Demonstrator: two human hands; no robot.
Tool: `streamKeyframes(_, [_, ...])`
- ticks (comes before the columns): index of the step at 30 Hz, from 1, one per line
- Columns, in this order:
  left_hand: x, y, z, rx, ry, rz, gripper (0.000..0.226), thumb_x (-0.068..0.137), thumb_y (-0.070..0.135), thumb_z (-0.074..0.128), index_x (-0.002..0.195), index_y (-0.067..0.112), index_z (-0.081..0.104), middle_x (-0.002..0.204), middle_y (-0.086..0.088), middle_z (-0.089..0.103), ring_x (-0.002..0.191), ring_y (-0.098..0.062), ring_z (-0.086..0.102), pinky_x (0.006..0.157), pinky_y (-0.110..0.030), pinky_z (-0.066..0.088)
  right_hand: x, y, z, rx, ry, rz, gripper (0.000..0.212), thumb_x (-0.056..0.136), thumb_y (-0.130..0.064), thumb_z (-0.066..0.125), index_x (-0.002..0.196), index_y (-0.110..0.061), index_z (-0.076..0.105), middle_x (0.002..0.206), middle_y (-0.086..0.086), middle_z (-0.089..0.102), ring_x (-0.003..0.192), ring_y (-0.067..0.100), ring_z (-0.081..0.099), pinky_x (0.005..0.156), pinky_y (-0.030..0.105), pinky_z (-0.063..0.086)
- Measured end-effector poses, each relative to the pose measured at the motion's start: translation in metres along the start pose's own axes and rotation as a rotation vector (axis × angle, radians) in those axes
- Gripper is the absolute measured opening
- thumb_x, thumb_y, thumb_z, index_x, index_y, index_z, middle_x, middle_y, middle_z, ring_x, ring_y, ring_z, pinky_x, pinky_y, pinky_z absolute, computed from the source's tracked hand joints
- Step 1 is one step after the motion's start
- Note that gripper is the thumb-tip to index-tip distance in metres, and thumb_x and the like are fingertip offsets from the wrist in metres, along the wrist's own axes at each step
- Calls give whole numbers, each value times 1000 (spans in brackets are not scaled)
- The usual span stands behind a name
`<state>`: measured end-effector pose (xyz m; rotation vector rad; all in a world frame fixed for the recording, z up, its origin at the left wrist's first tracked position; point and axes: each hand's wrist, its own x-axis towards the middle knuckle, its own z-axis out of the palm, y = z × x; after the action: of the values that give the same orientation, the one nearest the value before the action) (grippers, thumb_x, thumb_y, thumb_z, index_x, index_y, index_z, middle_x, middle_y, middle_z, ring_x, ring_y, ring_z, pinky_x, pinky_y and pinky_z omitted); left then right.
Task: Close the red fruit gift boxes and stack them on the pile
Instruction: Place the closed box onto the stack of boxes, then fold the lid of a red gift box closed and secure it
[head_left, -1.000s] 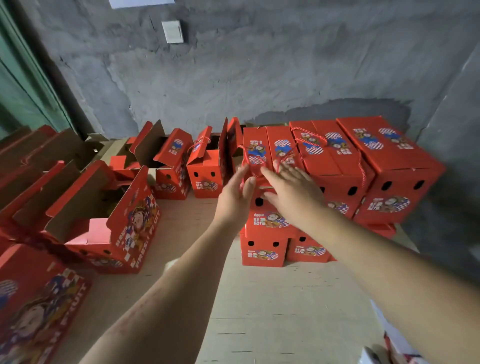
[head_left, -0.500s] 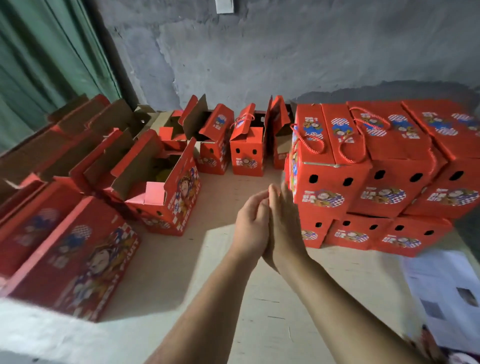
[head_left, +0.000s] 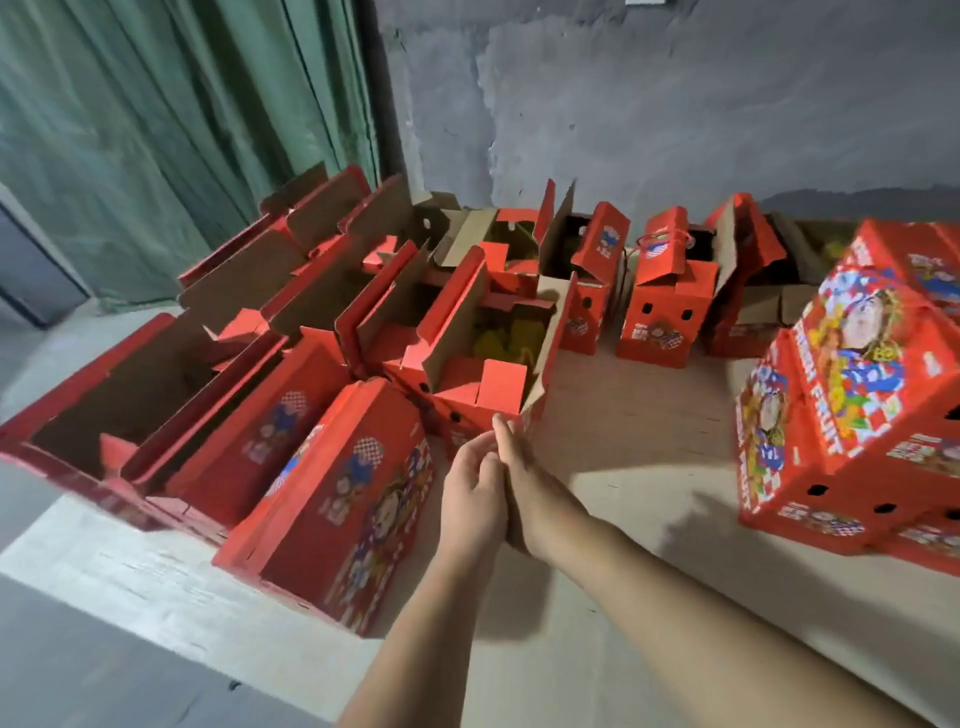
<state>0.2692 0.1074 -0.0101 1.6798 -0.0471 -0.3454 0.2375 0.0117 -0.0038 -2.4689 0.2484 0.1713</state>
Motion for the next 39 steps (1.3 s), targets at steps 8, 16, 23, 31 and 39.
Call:
streamKeyframes(8, [76, -28, -50, 260, -140, -12, 48, 100, 10, 53, 147, 14, 55, 142, 3, 59, 129, -6, 52, 104, -17, 36, 90, -2, 4, -179, -119, 343, 111, 92, 8, 51, 157, -48, -19, 164, -6, -40, 150, 38, 31, 106, 51, 47])
streamKeyframes(16, [129, -38, -43, 270, -153, -27, 85, 97, 20, 62, 166, 21, 12, 164, -11, 23, 153, -25, 26, 126, -45, 28, 97, 2, 19, -251, -80, 485, 140, 79, 18, 59, 142, -63, -36, 146, 10, -61, 115, 39, 66, 77, 43, 52])
streamKeyframes(23, [165, -41, -33, 261, -116, -55, 74, 101, 47, 59, 162, 24, 24, 159, -7, 43, 137, -18, 49, 113, -34, 39, 81, 12, 10, -343, -55, 464, 114, 92, 3, 51, 152, -58, -25, 160, -6, -46, 93, 35, 64, 68, 36, 48])
streamKeyframes(31, [153, -33, -20, 569, -130, -50, 37, 101, 53, 55, 110, 22, 71, 97, -4, 74, 105, -33, 70, 87, -37, 55, 65, 59, 21, -30, 161, 360, 74, 98, -16, 54, 160, -33, 18, 169, -21, -3, 128, 32, 58, 97, 40, 50])
streamKeyframes(39, [-9, -72, 75, 561, -454, 68, 25, 95, 28, 63, 116, 15, 64, 102, -9, 76, 98, -33, 67, 81, -38, 52, -35, 159, -10, -164, 225, 270, 77, 88, -29, 61, 158, -34, 29, 171, -22, 4, 126, 27, 61, 97, 40, 54])
